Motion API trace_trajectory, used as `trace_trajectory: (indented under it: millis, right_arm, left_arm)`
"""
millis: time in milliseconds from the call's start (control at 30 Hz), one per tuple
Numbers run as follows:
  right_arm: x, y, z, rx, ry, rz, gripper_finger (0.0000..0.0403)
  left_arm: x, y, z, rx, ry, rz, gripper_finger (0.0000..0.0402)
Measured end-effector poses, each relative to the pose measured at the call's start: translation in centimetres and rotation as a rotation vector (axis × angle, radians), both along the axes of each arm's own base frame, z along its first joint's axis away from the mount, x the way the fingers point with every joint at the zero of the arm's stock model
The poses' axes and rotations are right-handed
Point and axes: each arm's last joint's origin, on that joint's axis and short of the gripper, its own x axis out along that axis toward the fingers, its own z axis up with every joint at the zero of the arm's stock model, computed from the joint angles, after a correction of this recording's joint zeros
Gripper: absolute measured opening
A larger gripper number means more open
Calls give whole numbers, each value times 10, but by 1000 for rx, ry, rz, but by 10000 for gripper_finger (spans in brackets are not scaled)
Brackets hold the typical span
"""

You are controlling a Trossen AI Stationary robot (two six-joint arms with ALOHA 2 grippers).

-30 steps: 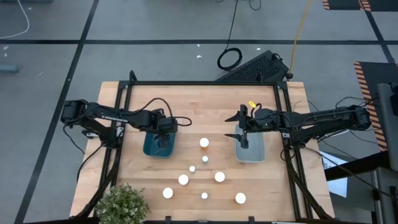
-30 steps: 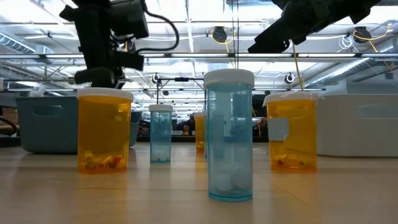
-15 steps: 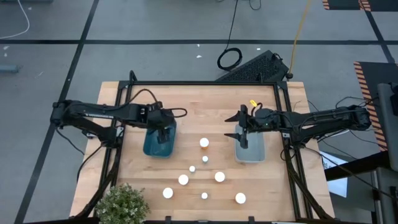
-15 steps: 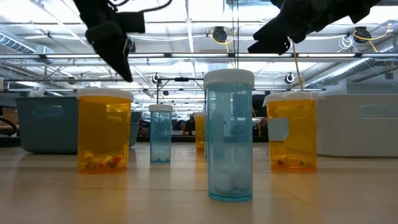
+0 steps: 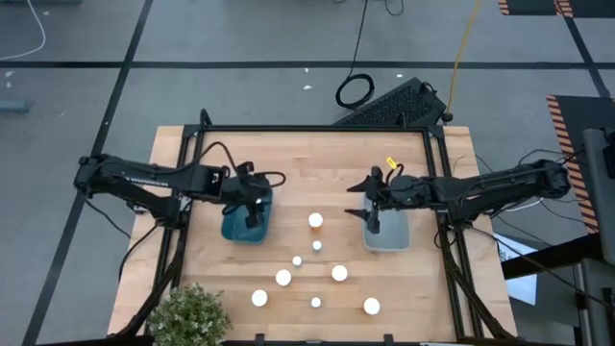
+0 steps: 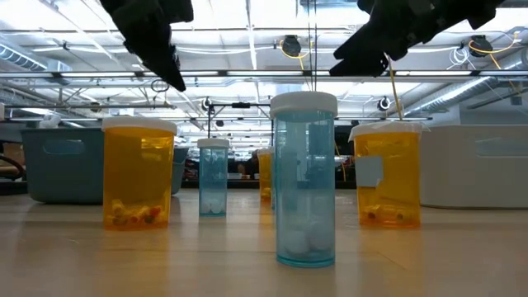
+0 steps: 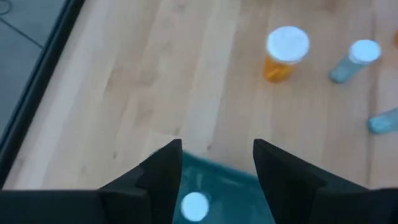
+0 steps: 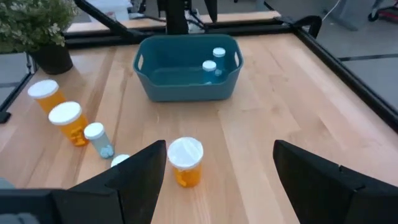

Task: Pick and place medicine bottles into bin by pill shape (circle, oval)
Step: Put the blue pill bottle into the blue bin

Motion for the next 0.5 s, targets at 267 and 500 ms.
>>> trace_trajectory:
  millis: [267,500]
  right_arm:
    - [6,3,-11,20,51,2,288]
    - [7,8,-10,0,56,33,288]
  left_arm:
    - [7,-17,7,11,-113,-60,180]
    - [12,-31,24,61,-161,-90,159]
